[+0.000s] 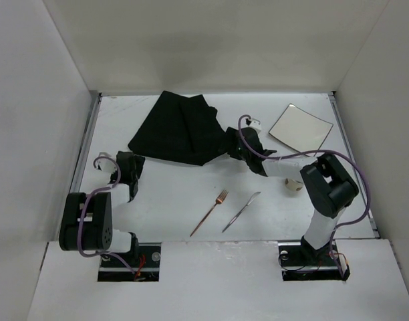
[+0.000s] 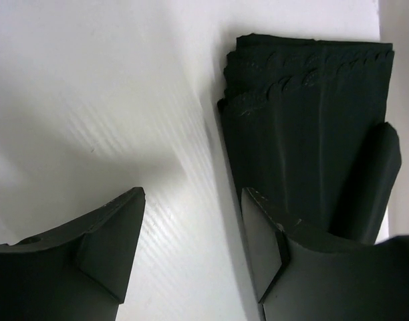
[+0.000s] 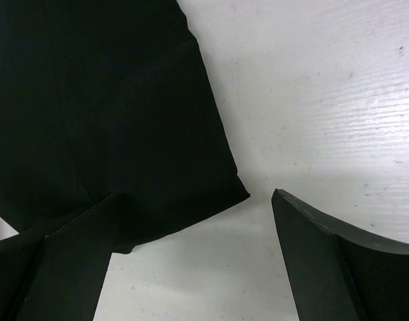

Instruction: Set the dinner table for one person

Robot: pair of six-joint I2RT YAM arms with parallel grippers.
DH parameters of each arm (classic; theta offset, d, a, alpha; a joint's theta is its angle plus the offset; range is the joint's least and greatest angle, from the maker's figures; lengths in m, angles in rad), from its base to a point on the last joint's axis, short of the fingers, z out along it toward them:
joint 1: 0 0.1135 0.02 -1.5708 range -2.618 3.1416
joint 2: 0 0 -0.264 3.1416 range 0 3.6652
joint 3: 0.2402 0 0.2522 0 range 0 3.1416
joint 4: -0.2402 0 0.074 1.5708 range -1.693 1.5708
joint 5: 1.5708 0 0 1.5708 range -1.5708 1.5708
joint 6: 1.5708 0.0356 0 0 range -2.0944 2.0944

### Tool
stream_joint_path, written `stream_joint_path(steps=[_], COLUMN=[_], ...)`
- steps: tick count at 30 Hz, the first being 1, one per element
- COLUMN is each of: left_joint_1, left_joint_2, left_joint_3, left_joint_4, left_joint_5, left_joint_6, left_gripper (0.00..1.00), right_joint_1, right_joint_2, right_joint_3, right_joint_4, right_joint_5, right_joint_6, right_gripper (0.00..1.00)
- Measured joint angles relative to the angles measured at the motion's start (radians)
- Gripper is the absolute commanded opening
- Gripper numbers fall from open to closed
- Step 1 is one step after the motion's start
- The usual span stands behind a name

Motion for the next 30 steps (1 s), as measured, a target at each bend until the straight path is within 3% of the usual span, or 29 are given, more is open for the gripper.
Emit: stream_joint_path(steps=[11,17,19,23,26,30], left_joint_1=[0.009,0.021,0.023,0.023,0.023,0.013], left_joint_2=[0.102,0.236,0.26,0.27,0.27,0.27], left_joint_3=[0.034,0.139,0.158,0.163,0.157,0.137], left_joint_4=[0.117,0.171,0.178,0.161,0.151,0.156], left_joint_5=[0.027,0.067,0.073,0.076,0.074,0.079], left_joint_6=[-0.044,-0.065,-0.074,-0.079,-0.078,-0.078], left_gripper=[0.59,0.57,0.5,0.24,0.11,0.05], right_joint_1=[-0.021,-0.047,-0.053,-0.06,-0.064,-0.06], right_joint_2=[0.022,0.053,0.067,0.095,0.084,-0.045], right_joint_3=[0.018,0.044,0.054,0.088,0.087,0.005], right_joint_4=[0.016,0.02,0.02,0.024,0.045,0.053], right_joint_5=[-0.06,-0.098,-0.108,-0.127,-0.13,-0.09], right_joint_6=[0.052,0.074,0.081,0.097,0.106,0.1], right_gripper=[0.92,0.79,0.65,0.25,0.15,0.12])
